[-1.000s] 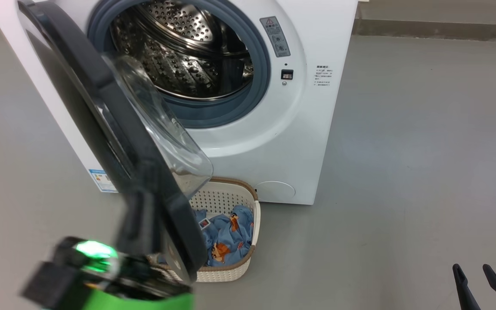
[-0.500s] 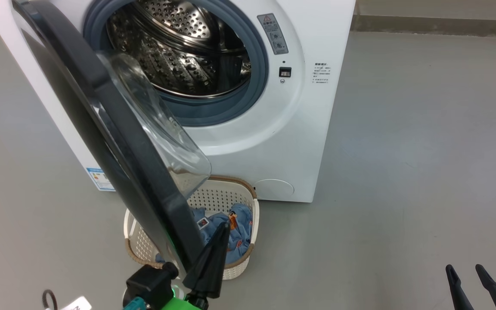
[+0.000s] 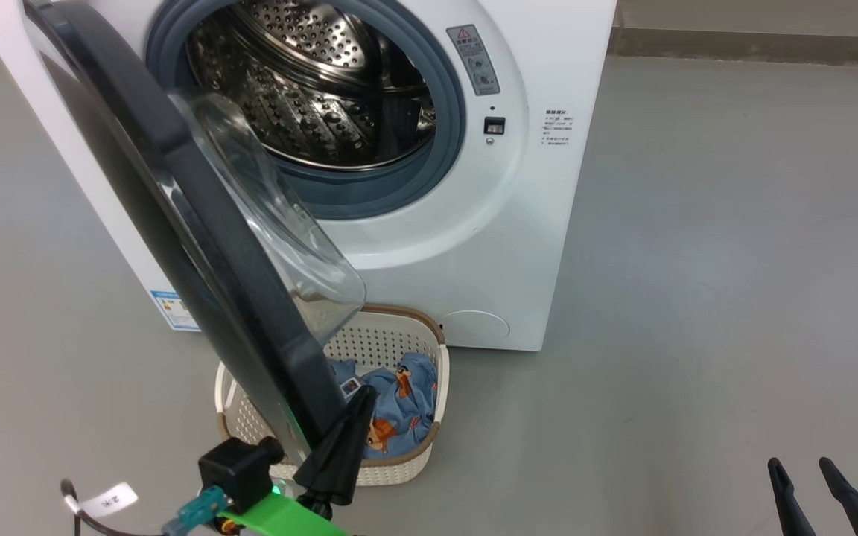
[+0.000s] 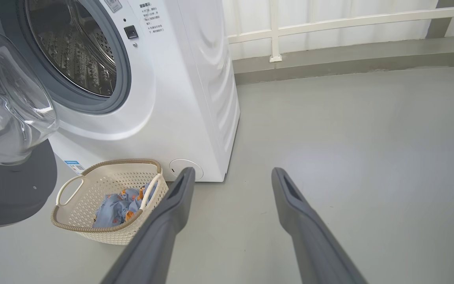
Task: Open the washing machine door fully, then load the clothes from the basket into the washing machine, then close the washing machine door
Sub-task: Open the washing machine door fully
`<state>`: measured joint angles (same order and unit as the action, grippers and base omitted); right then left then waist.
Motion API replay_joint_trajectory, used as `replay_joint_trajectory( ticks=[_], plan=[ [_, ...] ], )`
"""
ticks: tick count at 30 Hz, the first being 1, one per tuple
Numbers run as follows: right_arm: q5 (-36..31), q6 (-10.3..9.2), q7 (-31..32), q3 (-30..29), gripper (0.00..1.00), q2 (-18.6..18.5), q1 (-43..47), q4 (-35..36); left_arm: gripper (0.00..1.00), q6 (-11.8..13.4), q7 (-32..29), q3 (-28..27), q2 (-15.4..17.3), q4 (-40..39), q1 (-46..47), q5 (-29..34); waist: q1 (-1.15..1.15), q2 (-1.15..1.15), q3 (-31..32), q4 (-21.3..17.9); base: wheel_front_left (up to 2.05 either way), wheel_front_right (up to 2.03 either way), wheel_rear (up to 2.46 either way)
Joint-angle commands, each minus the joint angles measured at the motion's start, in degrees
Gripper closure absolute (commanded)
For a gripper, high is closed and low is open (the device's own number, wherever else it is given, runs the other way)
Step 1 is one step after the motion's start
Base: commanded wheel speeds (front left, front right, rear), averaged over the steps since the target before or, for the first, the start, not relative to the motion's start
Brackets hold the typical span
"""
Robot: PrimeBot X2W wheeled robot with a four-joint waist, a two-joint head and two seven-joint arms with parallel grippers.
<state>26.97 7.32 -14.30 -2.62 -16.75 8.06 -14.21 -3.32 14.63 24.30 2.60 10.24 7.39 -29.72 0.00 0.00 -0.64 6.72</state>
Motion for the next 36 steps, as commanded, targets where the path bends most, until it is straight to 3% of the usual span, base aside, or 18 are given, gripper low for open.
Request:
replay_joint_trajectory(
  ticks=[1,19,36],
  plan=[
    [0.1,0.17,-0.7,1.1,0.00,-1.5,-2.0,1.1,1.00,0.0,0.4,-2.5,0.3,-0.7,2.9,-0.4,0.00,0.00,0.1,0.0,0.00,0.00,0.00],
    [-0.2,0.17,-0.7,0.8,0.00,-1.0,-1.5,1.5,1.00,0.1,0.4,-7.0,0.3,1.3,1.6,-1.8,0.00,0.00,0.5,1.3,0.00,0.00,0.00],
    [-0.1,0.17,-0.7,1.4,0.00,-0.9,-1.5,1.7,1.00,2.4,0.4,-10.4,0.3,-3.1,-3.1,-0.2,0.00,0.00,0.6,3.8,0.00,0.00,0.00]
  ],
)
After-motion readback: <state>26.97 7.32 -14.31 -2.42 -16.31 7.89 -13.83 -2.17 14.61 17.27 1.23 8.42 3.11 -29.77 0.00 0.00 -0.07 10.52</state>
